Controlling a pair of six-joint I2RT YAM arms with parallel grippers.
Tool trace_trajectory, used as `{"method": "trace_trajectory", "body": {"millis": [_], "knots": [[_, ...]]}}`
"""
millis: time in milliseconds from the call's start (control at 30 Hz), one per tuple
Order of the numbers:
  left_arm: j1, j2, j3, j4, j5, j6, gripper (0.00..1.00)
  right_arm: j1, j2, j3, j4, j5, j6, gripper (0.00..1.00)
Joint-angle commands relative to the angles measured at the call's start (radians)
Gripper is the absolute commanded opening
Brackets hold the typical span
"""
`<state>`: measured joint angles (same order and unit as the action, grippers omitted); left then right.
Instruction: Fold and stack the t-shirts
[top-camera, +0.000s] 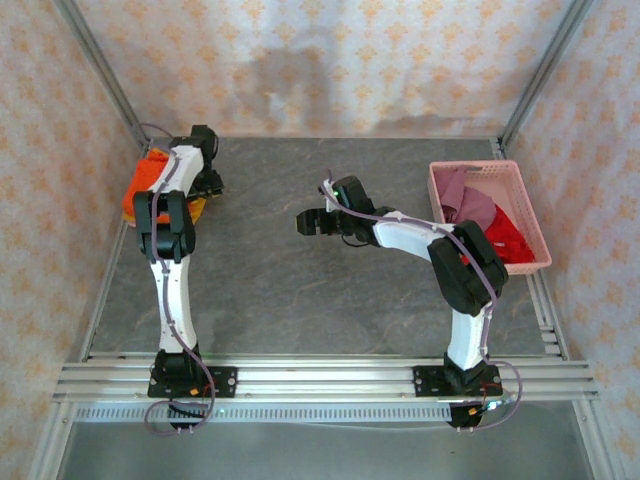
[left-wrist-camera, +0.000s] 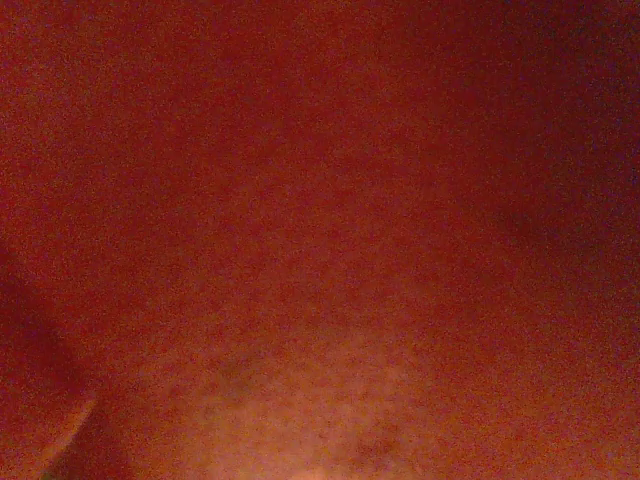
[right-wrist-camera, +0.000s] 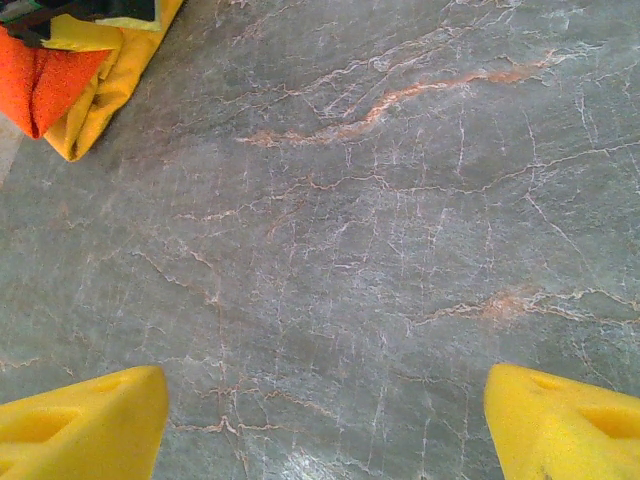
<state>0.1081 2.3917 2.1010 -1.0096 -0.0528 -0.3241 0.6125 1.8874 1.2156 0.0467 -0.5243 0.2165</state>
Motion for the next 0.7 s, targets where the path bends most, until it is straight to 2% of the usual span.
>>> {"method": "trace_trajectory", "body": {"millis": [0, 100, 300, 433, 533, 667], "knots": [[0.007, -0.011, 0.008, -0.004, 0.005, 0.007, 0.51, 0.004, -0.046, -0.011, 0.029, 0.01, 0.004, 0.83], [-0.002, -0.097, -0.095, 0.093, 0.067, -0.006, 0.55, 0.003, -0.072, -0.04, 0.049, 0.04, 0.007, 0.82], [-0.039, -0.338, -0.333, 0.283, 0.068, -0.019, 0.77, -0.023, -0.177, -0.145, 0.1, 0.133, 0.009, 0.83], [-0.062, -0.551, -0.571, 0.461, 0.071, -0.029, 0.92, -0.083, -0.267, -0.256, 0.151, 0.219, 0.026, 0.83], [-0.075, -0.72, -0.774, 0.638, 0.085, -0.028, 1.0, -0.14, -0.35, -0.345, 0.172, 0.329, 0.043, 0.84], [-0.103, -0.929, -1.062, 0.848, 0.056, 0.013, 1.0, -0.226, -0.477, -0.47, 0.208, 0.49, 0.04, 0.87]]}}
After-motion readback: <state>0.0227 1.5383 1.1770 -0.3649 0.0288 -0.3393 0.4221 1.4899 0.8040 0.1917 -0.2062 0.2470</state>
